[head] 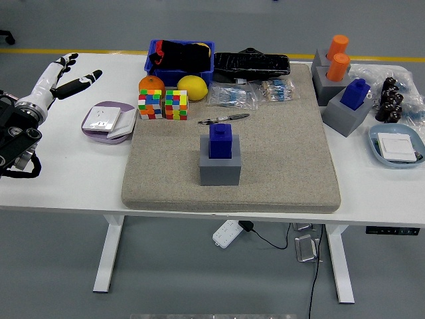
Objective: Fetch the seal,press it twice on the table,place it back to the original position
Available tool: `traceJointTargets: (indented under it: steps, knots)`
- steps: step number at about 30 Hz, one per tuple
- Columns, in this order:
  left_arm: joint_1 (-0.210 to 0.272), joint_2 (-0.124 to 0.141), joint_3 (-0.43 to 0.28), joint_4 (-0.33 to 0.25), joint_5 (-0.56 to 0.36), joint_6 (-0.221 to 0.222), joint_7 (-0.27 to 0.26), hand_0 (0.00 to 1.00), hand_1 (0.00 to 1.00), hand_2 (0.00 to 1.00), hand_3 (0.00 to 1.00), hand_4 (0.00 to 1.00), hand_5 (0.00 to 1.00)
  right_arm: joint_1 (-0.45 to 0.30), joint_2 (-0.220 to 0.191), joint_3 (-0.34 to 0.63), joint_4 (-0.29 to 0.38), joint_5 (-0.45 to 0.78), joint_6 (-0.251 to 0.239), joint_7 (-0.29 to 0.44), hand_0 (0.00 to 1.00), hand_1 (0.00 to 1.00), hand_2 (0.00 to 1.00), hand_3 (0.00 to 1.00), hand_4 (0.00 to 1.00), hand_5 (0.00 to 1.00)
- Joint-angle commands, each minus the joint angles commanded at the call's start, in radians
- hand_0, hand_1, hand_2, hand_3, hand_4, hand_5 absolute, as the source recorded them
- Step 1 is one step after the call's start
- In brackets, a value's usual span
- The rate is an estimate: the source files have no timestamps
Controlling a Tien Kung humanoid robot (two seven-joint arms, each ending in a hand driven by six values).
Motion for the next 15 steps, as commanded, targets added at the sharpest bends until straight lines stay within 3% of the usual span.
traceJointTargets:
  steps: [15]
  knots:
    - [0.007, 0.001, -0.006, -0.007, 0.005, 0.0, 0.0, 0.998, 0.998, 0.986, 0.981, 0.857, 0.642, 0.003, -0.005, 0.02, 0.012, -0.11, -0.083, 0.038, 0.804, 0.706, 0.687, 0.648, 0.777, 0.543]
